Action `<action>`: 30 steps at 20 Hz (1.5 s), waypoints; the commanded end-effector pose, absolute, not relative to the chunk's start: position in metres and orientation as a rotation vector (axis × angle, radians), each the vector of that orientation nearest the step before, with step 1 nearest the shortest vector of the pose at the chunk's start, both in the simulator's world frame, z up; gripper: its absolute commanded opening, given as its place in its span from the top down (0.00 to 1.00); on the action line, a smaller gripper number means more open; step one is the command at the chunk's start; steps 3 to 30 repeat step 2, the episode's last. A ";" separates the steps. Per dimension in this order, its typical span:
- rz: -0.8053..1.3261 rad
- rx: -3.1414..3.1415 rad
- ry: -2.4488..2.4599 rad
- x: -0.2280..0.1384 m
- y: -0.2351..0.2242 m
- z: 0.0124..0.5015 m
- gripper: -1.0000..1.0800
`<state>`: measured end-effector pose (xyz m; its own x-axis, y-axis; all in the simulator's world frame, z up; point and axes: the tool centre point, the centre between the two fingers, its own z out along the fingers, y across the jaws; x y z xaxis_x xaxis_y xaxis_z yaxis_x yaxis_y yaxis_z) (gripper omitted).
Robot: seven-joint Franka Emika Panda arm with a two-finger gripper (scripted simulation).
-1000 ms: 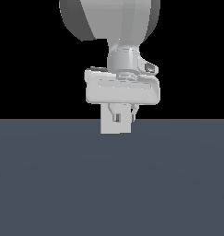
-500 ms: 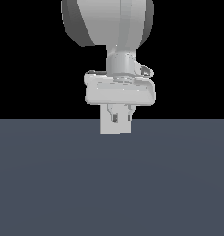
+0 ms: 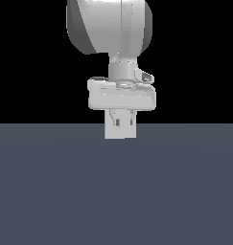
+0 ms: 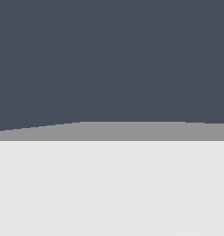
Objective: Plug the charger into the wall socket.
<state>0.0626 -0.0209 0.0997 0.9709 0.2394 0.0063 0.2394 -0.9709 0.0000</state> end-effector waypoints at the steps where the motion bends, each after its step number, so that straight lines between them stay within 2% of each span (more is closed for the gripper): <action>1: -0.010 -3.118 -0.378 0.065 -0.021 0.100 1.00; 30: -0.010 -3.118 -0.378 0.065 -0.021 0.100 1.00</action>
